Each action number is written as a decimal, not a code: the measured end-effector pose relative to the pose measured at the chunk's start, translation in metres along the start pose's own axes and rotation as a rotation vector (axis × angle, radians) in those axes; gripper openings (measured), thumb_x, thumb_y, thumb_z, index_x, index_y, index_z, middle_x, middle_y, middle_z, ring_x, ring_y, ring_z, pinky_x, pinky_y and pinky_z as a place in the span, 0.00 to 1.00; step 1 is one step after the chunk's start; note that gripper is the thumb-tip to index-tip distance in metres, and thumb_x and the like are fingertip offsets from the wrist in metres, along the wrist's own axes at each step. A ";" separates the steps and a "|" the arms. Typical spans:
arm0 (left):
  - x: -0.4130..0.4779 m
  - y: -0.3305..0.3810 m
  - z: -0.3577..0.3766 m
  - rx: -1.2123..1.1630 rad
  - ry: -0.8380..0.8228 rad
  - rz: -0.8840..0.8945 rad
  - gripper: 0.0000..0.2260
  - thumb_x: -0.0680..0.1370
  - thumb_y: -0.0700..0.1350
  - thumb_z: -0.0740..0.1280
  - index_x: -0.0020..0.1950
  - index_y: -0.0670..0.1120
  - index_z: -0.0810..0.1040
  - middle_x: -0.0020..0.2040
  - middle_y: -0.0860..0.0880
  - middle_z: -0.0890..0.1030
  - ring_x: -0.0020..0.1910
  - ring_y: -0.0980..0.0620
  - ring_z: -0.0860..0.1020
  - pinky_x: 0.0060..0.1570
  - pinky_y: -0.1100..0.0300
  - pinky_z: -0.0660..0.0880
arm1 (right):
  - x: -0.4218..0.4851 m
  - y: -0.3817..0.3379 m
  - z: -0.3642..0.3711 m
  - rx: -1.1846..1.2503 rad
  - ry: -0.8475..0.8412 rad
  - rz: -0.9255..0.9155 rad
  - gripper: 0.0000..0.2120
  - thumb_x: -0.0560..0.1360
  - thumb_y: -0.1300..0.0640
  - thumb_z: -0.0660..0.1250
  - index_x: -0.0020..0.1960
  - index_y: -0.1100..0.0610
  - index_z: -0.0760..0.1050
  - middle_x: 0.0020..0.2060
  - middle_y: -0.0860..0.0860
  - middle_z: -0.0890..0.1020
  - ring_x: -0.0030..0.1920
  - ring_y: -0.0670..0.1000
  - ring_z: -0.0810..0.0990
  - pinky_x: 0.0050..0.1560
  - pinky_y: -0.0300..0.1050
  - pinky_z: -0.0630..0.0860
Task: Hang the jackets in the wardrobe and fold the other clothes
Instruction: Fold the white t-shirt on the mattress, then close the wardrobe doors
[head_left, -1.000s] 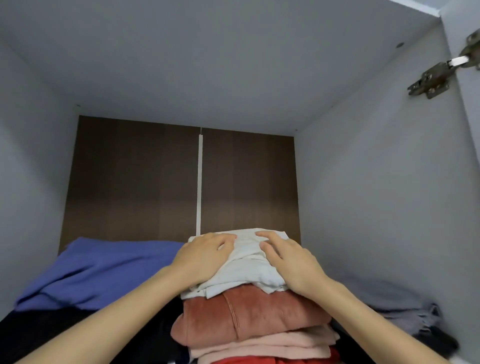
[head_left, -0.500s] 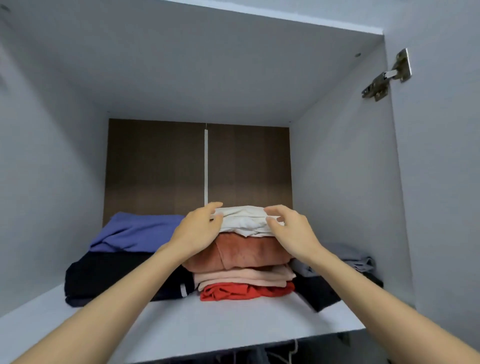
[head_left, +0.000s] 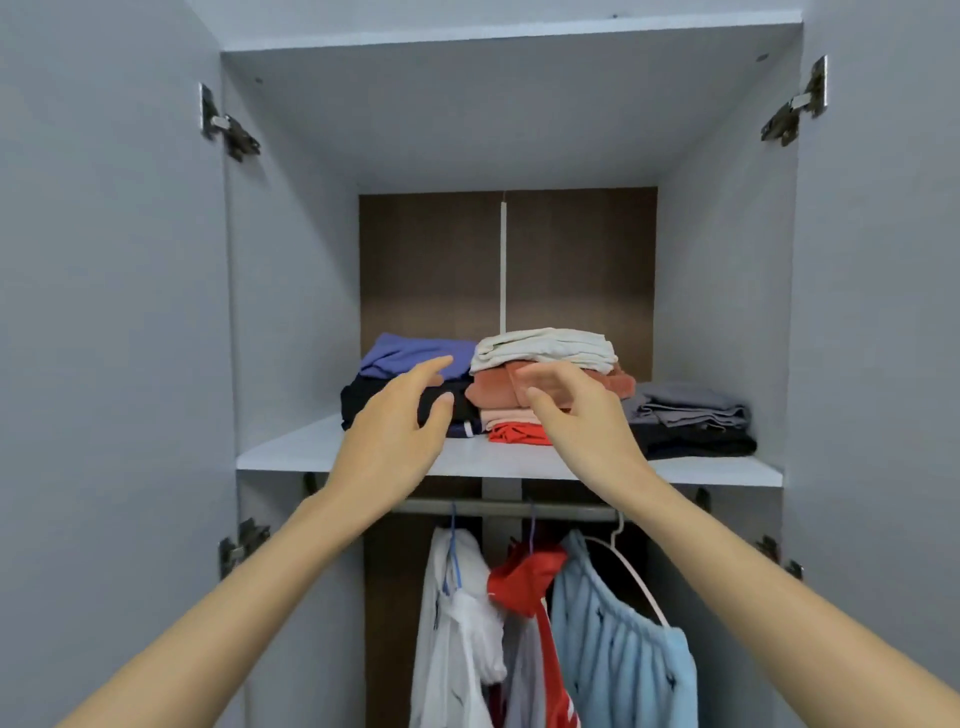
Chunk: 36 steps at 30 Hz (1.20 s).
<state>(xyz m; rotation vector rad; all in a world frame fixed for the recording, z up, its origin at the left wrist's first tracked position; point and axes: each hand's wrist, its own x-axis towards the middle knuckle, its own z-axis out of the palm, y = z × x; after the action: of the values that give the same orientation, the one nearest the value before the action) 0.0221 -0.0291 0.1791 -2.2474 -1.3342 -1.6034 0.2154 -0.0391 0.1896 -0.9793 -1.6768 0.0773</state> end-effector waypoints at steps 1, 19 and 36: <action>-0.013 0.001 -0.012 0.010 0.008 -0.017 0.18 0.80 0.50 0.59 0.71 0.59 0.66 0.66 0.59 0.73 0.63 0.57 0.72 0.59 0.57 0.70 | -0.007 -0.011 0.005 0.038 -0.014 -0.010 0.10 0.79 0.58 0.62 0.57 0.50 0.77 0.49 0.38 0.80 0.49 0.36 0.76 0.44 0.25 0.69; -0.197 -0.064 -0.241 0.506 0.358 0.011 0.24 0.76 0.39 0.66 0.71 0.47 0.67 0.69 0.49 0.68 0.66 0.50 0.66 0.66 0.62 0.59 | -0.079 -0.193 0.182 0.356 -0.222 -0.081 0.08 0.79 0.55 0.63 0.58 0.48 0.74 0.52 0.39 0.77 0.49 0.36 0.75 0.43 0.24 0.70; -0.233 -0.122 -0.260 -0.086 0.077 -0.312 0.37 0.79 0.43 0.63 0.78 0.55 0.41 0.78 0.58 0.51 0.74 0.64 0.53 0.64 0.80 0.49 | -0.067 -0.309 0.291 0.203 -0.186 -0.139 0.41 0.75 0.49 0.67 0.79 0.53 0.46 0.76 0.49 0.58 0.74 0.50 0.61 0.72 0.49 0.60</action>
<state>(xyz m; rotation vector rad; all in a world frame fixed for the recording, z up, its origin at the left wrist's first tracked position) -0.2685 -0.2256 0.0615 -2.0780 -1.6931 -1.8540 -0.1973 -0.1595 0.1918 -0.7193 -1.8621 0.2481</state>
